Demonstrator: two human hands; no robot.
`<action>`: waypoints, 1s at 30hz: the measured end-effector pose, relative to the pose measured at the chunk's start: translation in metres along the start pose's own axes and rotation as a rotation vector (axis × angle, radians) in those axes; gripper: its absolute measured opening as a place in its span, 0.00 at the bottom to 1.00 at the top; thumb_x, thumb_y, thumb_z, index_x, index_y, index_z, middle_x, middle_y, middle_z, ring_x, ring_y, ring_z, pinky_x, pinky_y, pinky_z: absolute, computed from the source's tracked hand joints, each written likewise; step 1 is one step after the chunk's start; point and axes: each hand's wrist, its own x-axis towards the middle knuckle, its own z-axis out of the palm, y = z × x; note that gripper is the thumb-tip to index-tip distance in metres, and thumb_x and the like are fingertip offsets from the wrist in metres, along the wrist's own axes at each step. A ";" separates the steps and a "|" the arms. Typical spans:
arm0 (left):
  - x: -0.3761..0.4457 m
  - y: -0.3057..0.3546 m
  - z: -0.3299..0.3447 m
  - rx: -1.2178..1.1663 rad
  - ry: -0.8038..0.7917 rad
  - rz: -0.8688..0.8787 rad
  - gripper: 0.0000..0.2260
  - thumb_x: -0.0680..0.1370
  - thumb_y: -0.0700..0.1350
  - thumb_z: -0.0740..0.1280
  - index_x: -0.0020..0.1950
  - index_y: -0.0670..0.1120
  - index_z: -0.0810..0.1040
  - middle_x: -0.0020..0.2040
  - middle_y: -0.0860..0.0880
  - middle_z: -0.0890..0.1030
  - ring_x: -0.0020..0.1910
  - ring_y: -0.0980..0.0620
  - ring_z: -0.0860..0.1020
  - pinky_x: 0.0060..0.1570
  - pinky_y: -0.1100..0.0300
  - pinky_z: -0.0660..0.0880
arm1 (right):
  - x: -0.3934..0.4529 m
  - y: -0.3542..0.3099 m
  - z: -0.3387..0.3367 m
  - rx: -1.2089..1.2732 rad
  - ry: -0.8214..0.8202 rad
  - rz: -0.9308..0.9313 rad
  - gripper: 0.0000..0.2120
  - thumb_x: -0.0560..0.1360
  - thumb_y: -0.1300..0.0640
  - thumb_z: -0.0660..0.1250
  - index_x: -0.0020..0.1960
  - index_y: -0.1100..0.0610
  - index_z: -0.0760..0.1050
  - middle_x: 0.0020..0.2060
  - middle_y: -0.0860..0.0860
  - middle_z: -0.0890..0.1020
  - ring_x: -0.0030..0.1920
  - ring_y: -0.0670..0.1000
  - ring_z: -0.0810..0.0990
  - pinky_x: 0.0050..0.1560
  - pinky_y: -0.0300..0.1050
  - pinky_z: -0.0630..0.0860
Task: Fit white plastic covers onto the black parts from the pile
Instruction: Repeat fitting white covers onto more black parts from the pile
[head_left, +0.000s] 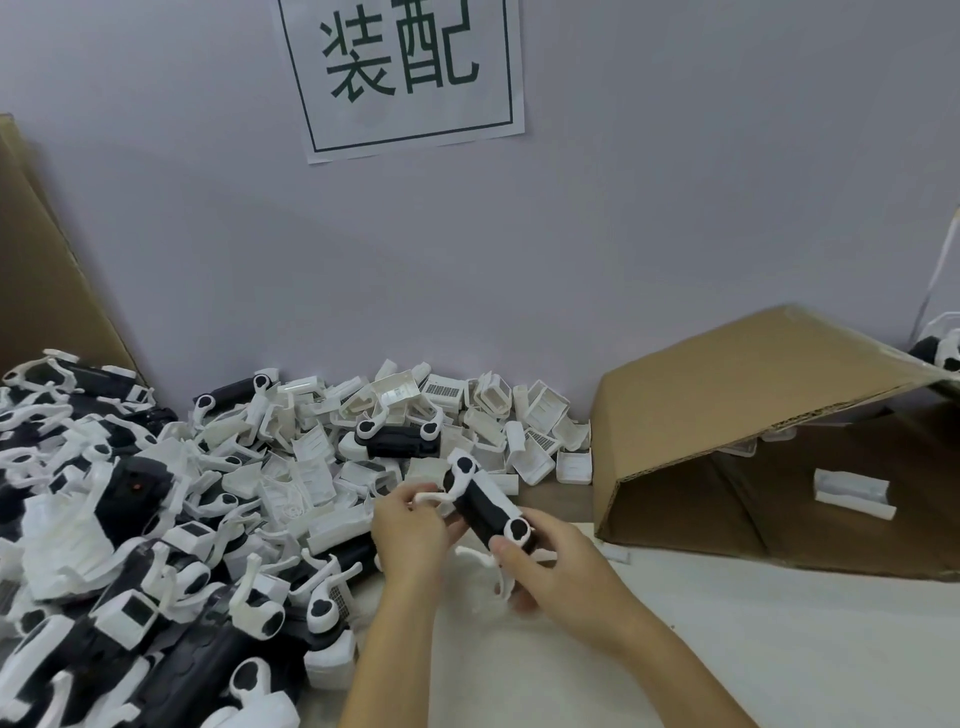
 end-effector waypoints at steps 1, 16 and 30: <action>0.000 -0.001 0.002 0.018 0.007 0.012 0.12 0.82 0.32 0.56 0.51 0.36 0.80 0.52 0.35 0.82 0.46 0.40 0.84 0.29 0.62 0.80 | -0.001 -0.001 0.000 -0.044 0.019 0.008 0.06 0.78 0.46 0.67 0.53 0.44 0.80 0.43 0.47 0.85 0.39 0.46 0.84 0.37 0.40 0.79; -0.001 -0.013 0.007 -0.101 0.006 0.077 0.13 0.83 0.37 0.52 0.50 0.44 0.75 0.45 0.38 0.83 0.40 0.41 0.83 0.37 0.52 0.77 | 0.046 -0.128 -0.110 1.234 0.439 -0.160 0.35 0.82 0.36 0.51 0.79 0.60 0.54 0.64 0.66 0.74 0.47 0.65 0.83 0.50 0.53 0.81; -0.002 -0.019 0.003 0.129 -0.028 0.119 0.10 0.80 0.32 0.58 0.51 0.42 0.77 0.45 0.41 0.84 0.39 0.43 0.82 0.39 0.55 0.78 | 0.006 0.007 0.009 0.064 0.273 0.145 0.13 0.81 0.65 0.58 0.54 0.53 0.80 0.38 0.53 0.84 0.31 0.44 0.81 0.33 0.38 0.76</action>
